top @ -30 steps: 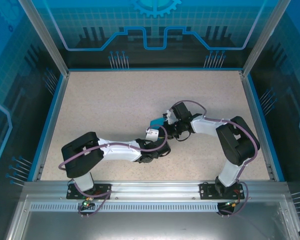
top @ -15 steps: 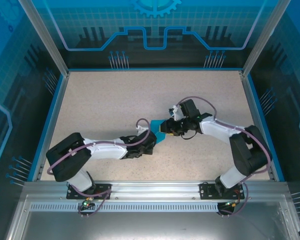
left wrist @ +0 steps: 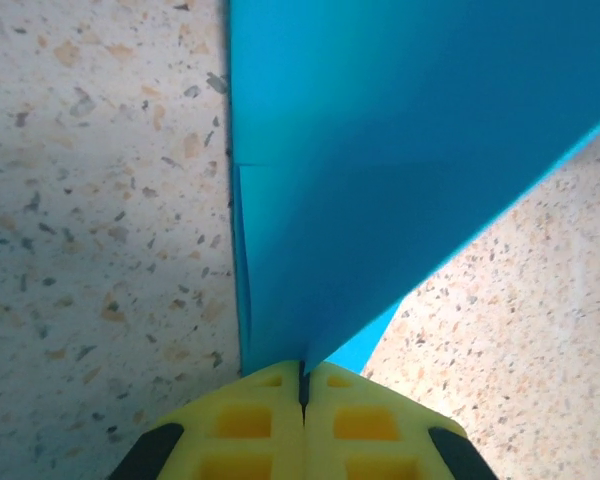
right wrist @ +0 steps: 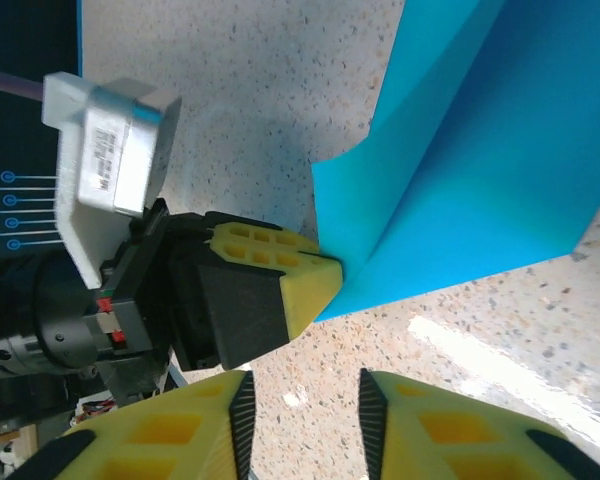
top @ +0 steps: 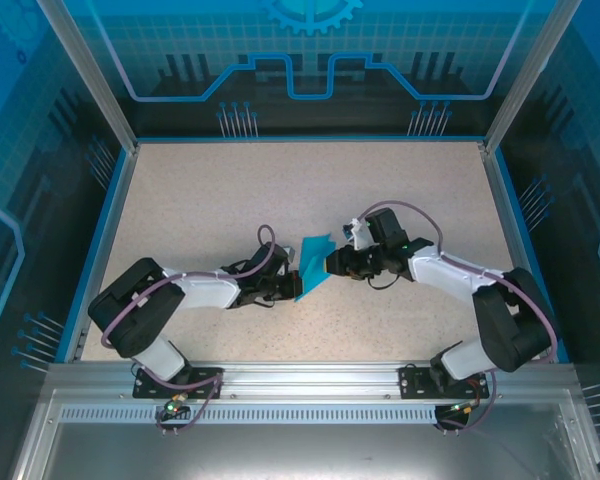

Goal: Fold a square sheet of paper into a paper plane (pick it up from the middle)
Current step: Fourth fold the wing at the center of the table.

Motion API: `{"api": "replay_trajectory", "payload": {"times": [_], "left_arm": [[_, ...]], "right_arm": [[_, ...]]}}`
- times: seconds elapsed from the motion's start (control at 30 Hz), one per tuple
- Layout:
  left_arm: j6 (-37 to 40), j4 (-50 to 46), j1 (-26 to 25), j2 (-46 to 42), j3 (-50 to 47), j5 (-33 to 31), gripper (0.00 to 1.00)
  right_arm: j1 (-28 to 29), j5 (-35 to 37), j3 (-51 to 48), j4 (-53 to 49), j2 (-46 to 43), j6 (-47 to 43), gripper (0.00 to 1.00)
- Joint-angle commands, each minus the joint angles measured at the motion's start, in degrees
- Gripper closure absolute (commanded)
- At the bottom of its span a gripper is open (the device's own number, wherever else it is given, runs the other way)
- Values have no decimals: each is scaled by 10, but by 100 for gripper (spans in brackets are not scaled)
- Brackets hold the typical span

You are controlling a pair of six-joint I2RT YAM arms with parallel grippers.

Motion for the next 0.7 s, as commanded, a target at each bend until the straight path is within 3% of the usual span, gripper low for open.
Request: {"api": "replay_trajectory", "payload": {"times": [0.0, 0.27, 0.67], "left_arm": [[-14, 40, 14, 9, -20, 42, 95], [-27, 73, 36, 15, -41, 76, 95], [-32, 84, 51, 30, -41, 101, 95]], "right_arm": [[21, -4, 15, 35, 36, 16, 69], [38, -14, 45, 86, 110, 45, 77], [37, -22, 84, 136, 185, 76, 79]]}}
